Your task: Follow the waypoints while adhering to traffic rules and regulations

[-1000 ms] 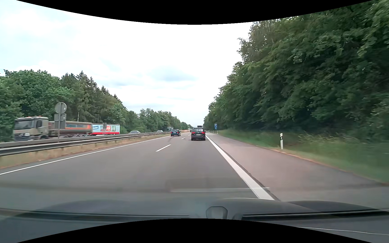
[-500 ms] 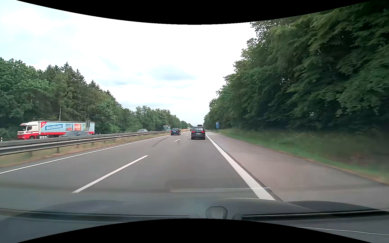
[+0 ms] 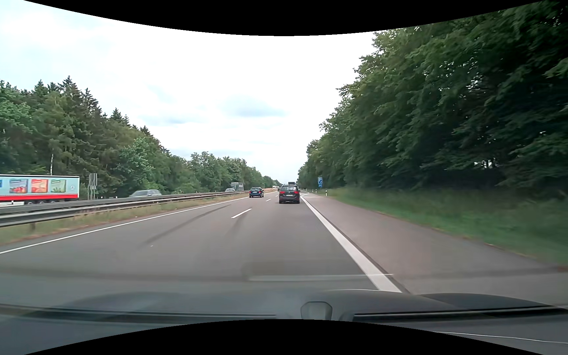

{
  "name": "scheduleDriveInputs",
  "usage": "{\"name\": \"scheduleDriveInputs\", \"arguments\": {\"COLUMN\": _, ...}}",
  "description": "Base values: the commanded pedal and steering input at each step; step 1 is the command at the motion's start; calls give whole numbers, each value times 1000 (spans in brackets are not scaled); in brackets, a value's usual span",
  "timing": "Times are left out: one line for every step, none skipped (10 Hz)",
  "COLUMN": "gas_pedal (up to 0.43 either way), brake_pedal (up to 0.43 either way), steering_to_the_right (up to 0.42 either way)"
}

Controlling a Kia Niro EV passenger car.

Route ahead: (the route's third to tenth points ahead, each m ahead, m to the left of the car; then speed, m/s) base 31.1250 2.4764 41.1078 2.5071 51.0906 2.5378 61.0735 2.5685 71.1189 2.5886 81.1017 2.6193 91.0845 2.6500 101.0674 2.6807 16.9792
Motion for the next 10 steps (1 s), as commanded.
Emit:
{"name": "scheduleDriveInputs", "arguments": {"gas_pedal": 150, "brake_pedal": 0, "steering_to_the_right": -3}}
{"name": "scheduleDriveInputs", "arguments": {"gas_pedal": 150, "brake_pedal": 0, "steering_to_the_right": -2}}
{"name": "scheduleDriveInputs", "arguments": {"gas_pedal": 150, "brake_pedal": 0, "steering_to_the_right": -2}}
{"name": "scheduleDriveInputs", "arguments": {"gas_pedal": 150, "brake_pedal": 0, "steering_to_the_right": -2}}
{"name": "scheduleDriveInputs", "arguments": {"gas_pedal": 150, "brake_pedal": 0, "steering_to_the_right": -2}}
{"name": "scheduleDriveInputs", "arguments": {"gas_pedal": 150, "brake_pedal": 0, "steering_to_the_right": -2}}
{"name": "scheduleDriveInputs", "arguments": {"gas_pedal": 150, "brake_pedal": 0, "steering_to_the_right": -2}}
{"name": "scheduleDriveInputs", "arguments": {"gas_pedal": 150, "brake_pedal": 0, "steering_to_the_right": -2}}
{"name": "scheduleDriveInputs", "arguments": {"gas_pedal": 150, "brake_pedal": 0, "steering_to_the_right": -2}}
{"name": "scheduleDriveInputs", "arguments": {"gas_pedal": 150, "brake_pedal": 0, "steering_to_the_right": -2}}
